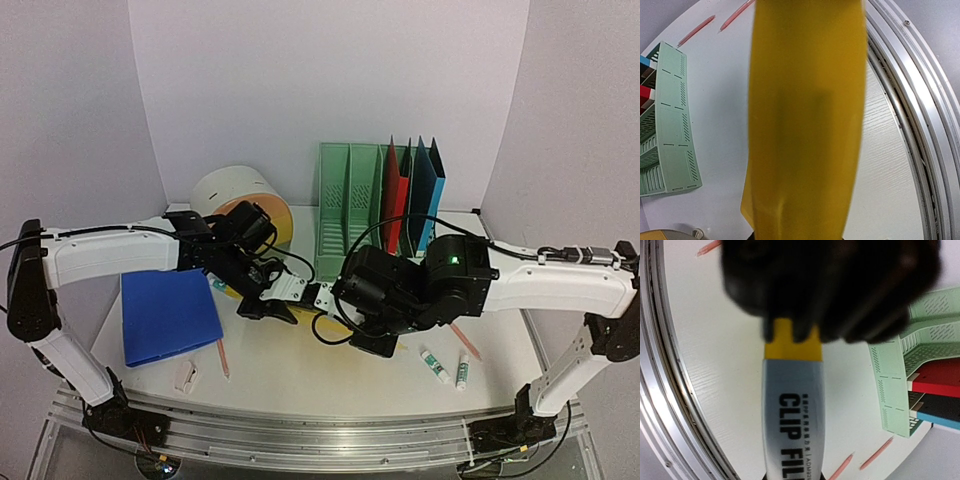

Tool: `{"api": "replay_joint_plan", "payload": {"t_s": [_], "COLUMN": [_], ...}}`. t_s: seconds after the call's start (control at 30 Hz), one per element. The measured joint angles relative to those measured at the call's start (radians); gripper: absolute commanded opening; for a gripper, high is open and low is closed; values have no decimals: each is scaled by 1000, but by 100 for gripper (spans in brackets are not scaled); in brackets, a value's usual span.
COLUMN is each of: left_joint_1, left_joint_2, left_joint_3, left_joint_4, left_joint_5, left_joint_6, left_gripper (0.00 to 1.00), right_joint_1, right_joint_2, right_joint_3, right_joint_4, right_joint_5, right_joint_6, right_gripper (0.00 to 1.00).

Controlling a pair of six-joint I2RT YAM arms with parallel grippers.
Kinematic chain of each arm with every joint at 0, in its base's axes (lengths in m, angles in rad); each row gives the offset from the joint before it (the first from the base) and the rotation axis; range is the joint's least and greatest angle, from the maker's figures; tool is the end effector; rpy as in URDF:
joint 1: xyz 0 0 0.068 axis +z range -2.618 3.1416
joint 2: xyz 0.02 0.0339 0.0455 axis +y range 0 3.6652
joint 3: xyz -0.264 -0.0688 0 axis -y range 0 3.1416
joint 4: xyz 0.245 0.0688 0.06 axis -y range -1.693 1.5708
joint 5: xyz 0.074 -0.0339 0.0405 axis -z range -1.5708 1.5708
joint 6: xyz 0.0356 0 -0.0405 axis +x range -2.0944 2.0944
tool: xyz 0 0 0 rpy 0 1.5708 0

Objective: Organize the desk

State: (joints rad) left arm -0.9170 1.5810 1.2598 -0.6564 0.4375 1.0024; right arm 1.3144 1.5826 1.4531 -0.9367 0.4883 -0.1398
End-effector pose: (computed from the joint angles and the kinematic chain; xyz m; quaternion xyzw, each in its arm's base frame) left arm 0.1909 -0.2739 0.2690 0.8010 0.4837 -0.1952 0.2939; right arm 0.0985 0.3099 0.3130 -0.5795 0.7421 -0.0606 0.3313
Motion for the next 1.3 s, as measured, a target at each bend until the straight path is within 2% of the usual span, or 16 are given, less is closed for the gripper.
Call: {"api": "replay_joint_plan", "payload": {"t_s": [0.2, 0.23, 0.27, 0.3, 0.37, 0.4, 0.53, 0.73, 0.83, 0.93, 1.03, 1.13, 1.3], "left_joint_1": [0, 0, 1, 2, 5, 12, 66, 161, 183, 228, 313, 387, 484], "left_joint_2": [-22, -29, -35, -41, -56, -67, -133, -245, -306, -349, -367, -369, -340], "left_joint_3": [-13, -13, -13, -13, -13, -13, 5, 146, 220, 284, 321, 315, 268], "left_joint_4": [23, 25, 26, 28, 45, 59, 135, 306, 386, 434, 452, 450, 474], "left_joint_5": [5, 5, 5, 4, 24, 39, 106, 115, 99, 81, 86, 113, 245], "left_joint_6": [-20, -26, -31, -36, -59, -80, -191, -359, -468, -589, -734, -874, -1135], "left_gripper": [6, 14, 39, 57, 87, 97, 100, 100, 100, 100, 100, 100, 100], "right_joint_1": [-10, -14, -17, -20, -27, -32, -82, -121, -121, -124, -134, -151, -231], "right_joint_2": [1, 1, -1, -5, -22, -35, -135, -362, -465, -539, -540, -486, -375], "right_joint_3": [36, 44, 51, 55, 55, 54, 48, 28, 12, -31, -54, -55, -55], "right_joint_4": [-28, -30, -31, -29, -33, -34, -7, 42, 122, 281, 472, 693, 931], "right_joint_5": [-5, -8, -12, -17, -28, -29, -37, -64, -53, 23, 106, 124, -65], "right_joint_6": [-34, -39, -43, -47, -50, -48, -24, -17, -1, 39, 65, 68, 93], "right_gripper": [0, 0, 0, 0, 0, 0, 0, 0, 0, 0, 0, 0, 0]}}
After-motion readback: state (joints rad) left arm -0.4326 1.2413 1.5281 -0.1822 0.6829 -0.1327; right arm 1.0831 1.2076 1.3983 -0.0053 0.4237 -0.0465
